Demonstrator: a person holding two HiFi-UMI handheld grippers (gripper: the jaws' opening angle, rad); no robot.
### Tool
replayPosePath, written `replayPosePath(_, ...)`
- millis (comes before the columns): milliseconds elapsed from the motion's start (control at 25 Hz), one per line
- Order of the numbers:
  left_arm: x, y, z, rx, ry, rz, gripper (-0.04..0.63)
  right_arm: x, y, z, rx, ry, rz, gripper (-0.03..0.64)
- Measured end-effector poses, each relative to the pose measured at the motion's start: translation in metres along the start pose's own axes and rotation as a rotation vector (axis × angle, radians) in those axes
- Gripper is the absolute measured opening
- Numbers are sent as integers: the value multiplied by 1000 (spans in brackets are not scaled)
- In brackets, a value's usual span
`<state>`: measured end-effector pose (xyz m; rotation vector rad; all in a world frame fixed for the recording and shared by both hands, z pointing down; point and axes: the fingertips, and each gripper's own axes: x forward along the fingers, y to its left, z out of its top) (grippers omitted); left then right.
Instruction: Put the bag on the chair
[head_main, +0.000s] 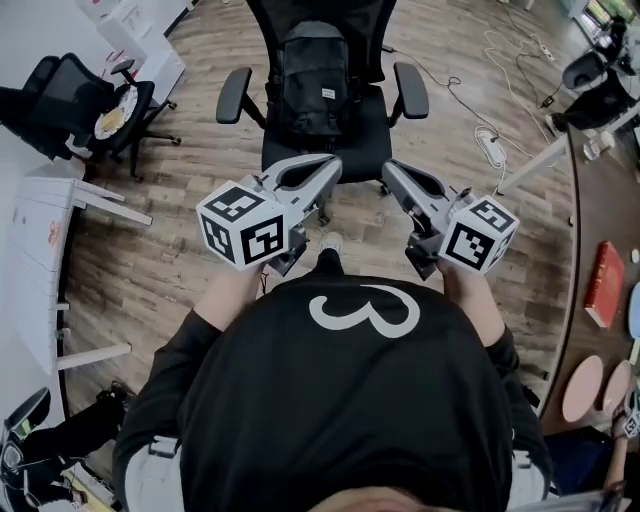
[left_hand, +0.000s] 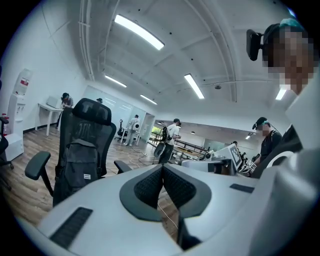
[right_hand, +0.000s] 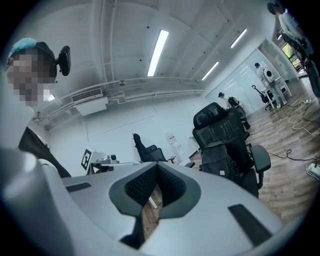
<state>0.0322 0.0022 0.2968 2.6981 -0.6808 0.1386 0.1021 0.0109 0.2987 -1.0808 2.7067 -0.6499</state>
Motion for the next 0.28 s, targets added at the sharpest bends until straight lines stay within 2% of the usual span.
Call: replayPosePath(280,-16,-19,0,38,-7,2,17,-12,20,-2,-14,-17,7,25)
